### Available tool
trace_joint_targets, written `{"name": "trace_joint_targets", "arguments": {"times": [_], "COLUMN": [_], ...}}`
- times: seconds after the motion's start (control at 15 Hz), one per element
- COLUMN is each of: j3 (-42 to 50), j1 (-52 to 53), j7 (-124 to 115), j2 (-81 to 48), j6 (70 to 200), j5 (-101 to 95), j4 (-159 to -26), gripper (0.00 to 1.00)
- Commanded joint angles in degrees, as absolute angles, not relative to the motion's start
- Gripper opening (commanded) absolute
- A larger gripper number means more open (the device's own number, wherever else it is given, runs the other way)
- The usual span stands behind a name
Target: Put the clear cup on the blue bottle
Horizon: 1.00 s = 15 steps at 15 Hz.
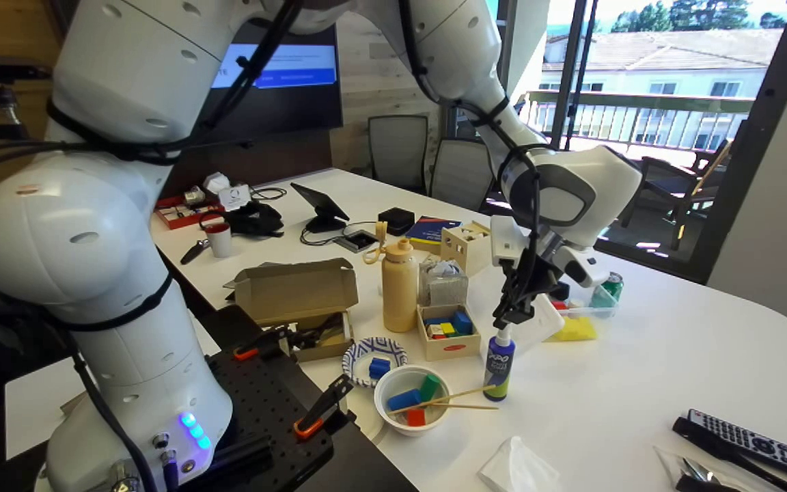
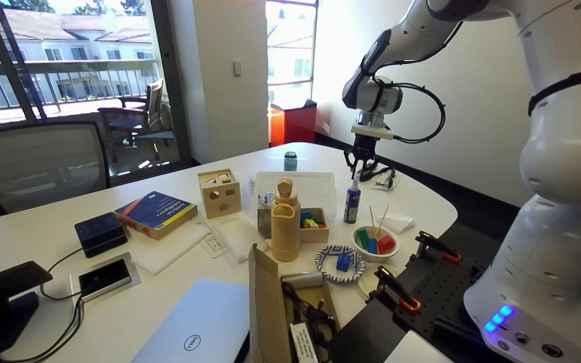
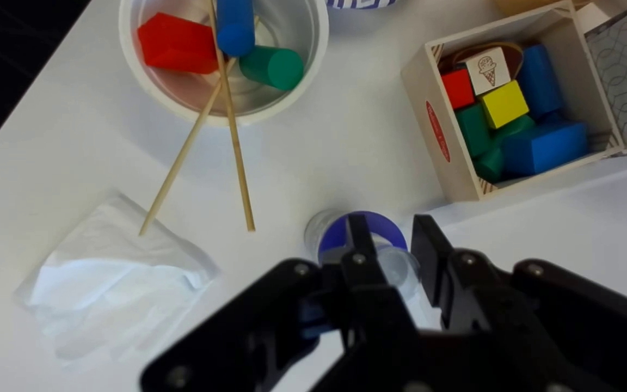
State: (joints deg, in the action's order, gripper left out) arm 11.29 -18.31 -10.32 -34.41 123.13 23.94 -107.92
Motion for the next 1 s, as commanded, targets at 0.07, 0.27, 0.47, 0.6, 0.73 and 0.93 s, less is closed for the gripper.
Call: {"name": "trace_joint_targets", "arguments": {"times": [0.07, 0.27, 0.47, 0.6, 0.73, 0.93], "j3": [10.27, 10.13, 10.13, 10.26, 10.45, 10.59], "j1": [-19.79, -19.94, -20.00, -19.89, -19.63, -19.36], "j7": [-8.81, -8.86, -8.89, -9.08, -9.40, -9.66], "j2": [-35.88, -36.51, -36.27, -35.88, -35.34, -34.44], "j6": [121.88, 121.84, 122.19, 122.23, 122.20, 122.27], "j5": [24.56, 24.44, 24.34, 24.19, 23.86, 23.56], "j4": [-105.92, -105.42, -105.50, -105.64, -105.79, -105.87], "gripper": [0.06, 0.06, 0.58, 0.73, 0.88, 1.00]}}
